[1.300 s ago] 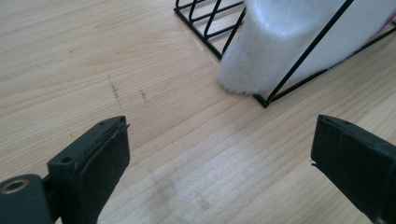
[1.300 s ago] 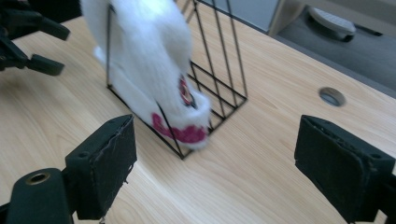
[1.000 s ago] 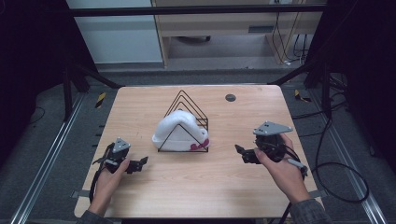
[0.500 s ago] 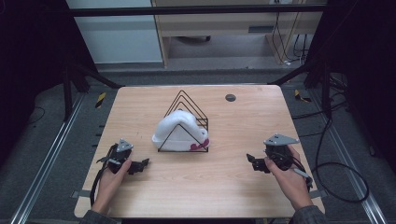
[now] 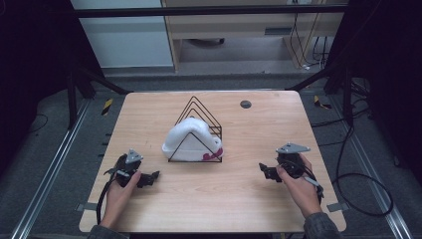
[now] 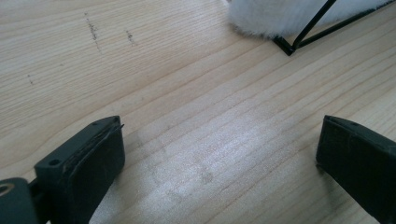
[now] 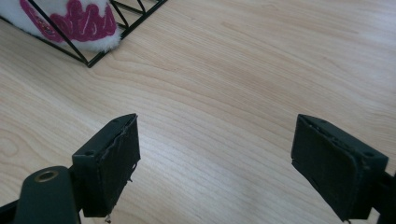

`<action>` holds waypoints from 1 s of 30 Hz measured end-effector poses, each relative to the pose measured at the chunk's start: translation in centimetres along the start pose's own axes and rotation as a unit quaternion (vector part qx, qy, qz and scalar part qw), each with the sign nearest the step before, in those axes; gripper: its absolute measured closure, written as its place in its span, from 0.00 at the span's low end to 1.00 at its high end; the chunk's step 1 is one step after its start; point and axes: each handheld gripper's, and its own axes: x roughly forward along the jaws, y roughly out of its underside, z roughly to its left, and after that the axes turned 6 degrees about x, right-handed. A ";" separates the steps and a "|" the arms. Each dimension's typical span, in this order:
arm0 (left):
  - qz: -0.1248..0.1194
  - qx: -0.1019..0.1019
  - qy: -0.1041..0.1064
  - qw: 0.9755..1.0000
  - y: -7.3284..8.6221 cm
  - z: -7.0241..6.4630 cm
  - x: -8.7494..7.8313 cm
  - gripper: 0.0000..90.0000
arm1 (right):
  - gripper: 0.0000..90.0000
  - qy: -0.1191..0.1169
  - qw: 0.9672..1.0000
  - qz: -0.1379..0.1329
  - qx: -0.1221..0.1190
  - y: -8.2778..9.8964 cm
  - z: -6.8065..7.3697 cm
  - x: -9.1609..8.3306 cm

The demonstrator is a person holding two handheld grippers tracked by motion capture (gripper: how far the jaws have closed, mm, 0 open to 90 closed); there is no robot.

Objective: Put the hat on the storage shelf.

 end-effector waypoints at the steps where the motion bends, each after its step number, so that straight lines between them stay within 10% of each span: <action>1: 0.000 0.000 0.000 1.000 0.0 0.0 0.0 0.00 | 0.18 0.001 1.000 0.003 0.001 -0.1 0.1 0.8; 30: 0.001 0.002 0.001 1.000 0.0 0.0 0.0 0.00 | 0.11 0.057 0.998 0.007 0.036 2.2 0.4 5.2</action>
